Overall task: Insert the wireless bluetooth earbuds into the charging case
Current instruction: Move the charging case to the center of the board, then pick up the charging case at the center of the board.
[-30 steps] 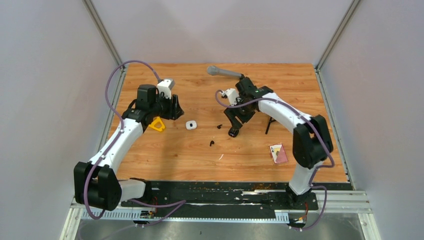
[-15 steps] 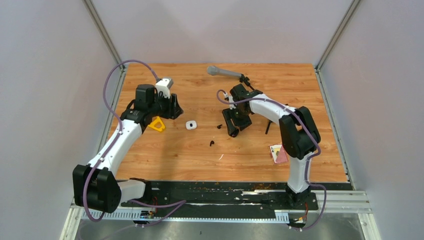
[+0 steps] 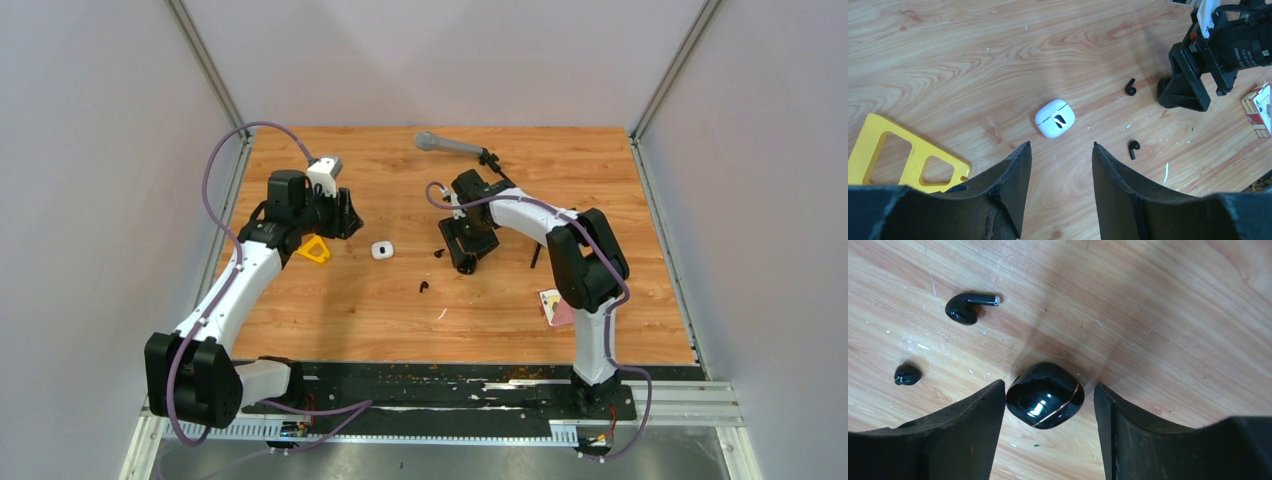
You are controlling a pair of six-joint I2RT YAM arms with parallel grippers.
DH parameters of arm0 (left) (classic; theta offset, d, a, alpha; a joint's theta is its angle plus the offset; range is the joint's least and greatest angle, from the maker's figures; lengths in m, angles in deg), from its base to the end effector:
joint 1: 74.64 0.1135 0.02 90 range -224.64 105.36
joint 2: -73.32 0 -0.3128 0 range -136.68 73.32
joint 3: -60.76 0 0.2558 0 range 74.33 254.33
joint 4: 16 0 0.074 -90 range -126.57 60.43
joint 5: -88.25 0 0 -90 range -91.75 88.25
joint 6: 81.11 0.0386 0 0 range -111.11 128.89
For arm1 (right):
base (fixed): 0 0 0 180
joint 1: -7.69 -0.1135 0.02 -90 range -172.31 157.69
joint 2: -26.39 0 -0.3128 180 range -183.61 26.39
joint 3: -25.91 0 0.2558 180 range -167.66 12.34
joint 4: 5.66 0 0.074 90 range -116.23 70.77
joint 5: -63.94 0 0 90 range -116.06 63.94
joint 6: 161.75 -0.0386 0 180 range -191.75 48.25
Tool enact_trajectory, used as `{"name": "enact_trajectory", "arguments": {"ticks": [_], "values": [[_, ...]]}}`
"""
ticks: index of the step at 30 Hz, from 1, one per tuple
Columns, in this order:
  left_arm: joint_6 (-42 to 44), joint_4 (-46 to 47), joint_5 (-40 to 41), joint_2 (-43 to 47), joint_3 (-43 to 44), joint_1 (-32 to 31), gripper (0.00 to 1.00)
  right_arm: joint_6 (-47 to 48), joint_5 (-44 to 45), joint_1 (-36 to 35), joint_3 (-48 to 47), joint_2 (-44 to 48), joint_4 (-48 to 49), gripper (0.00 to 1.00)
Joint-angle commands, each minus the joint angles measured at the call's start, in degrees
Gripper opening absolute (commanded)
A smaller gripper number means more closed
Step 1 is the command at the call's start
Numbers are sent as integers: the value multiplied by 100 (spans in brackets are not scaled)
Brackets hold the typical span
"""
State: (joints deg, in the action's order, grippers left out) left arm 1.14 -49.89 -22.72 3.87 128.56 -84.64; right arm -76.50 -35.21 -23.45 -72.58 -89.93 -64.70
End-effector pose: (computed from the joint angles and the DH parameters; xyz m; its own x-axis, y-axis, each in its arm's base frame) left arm 0.2492 -0.0580 0.3351 -0.6278 -0.0172 -0.7782 0.3676 0.8747 -0.3159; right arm 0.3629 0.2264 0.2064 -0.8755 -0.4335 -0.2136 -0.4706 0.8652 0.1731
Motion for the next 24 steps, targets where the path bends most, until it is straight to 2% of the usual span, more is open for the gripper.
{"name": "enact_trajectory", "arguments": {"ticks": [1,11,17,24], "values": [[-133,284,-136,-35,-1,42,55,399,493,-57,122,186,252,66],[-307,440,-284,-154,-36,42,55,904,463,-55,536,635,529,63],[-305,441,-298,-101,-86,42,55,2002,-408,-67,450,522,624,63],[-280,438,-292,-67,-104,42,55,2050,-217,-63,566,503,562,62]]}}
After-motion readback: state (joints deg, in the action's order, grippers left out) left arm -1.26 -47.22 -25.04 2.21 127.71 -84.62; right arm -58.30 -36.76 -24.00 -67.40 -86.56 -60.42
